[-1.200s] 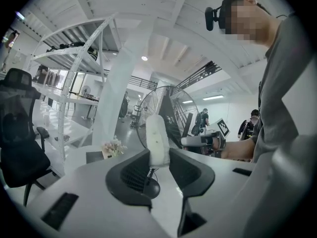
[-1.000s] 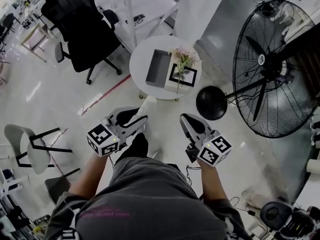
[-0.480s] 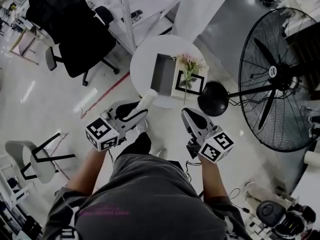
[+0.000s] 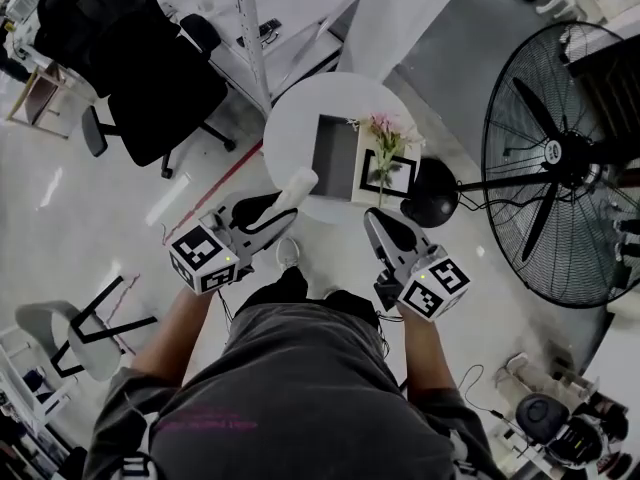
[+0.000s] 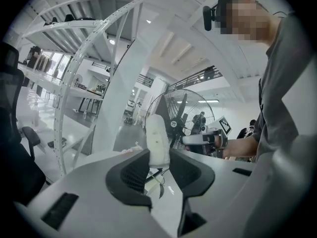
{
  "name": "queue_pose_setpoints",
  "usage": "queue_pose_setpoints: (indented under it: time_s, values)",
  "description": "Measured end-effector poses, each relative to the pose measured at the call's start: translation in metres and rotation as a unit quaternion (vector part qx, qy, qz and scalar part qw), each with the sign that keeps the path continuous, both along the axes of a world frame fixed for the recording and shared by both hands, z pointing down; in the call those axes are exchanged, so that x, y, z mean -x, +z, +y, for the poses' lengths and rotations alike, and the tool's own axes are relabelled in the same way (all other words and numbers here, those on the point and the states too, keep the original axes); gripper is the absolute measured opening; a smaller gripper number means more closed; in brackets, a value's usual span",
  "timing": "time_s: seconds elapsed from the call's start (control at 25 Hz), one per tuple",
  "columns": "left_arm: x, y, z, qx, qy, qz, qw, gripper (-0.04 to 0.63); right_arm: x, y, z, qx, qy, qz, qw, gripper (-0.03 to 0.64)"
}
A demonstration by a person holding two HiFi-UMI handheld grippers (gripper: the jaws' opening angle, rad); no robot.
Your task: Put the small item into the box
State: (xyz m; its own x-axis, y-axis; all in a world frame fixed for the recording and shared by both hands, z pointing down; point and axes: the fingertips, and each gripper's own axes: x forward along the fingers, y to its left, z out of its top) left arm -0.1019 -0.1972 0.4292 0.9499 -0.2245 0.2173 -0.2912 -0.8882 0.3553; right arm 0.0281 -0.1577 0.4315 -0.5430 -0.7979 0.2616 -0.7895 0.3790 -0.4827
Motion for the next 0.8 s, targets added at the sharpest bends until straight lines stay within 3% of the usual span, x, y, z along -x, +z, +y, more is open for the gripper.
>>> queue_pose_setpoints:
  time_s: [0.44, 0.8]
  values:
    - [-0.004, 0.025, -0.022, 0.024, -0.012, -0.016, 0.9995, 0.133, -0.007, 0.016, -0.031, 0.016, -0.005, -0.004, 1.000, 0.021]
    - [-0.043, 0.063, -0.043, 0.045, -0.038, -0.055, 0.9968, 0.133, -0.037, 0.034, -0.066, 0.029, -0.041, -0.019, 0.999, 0.021]
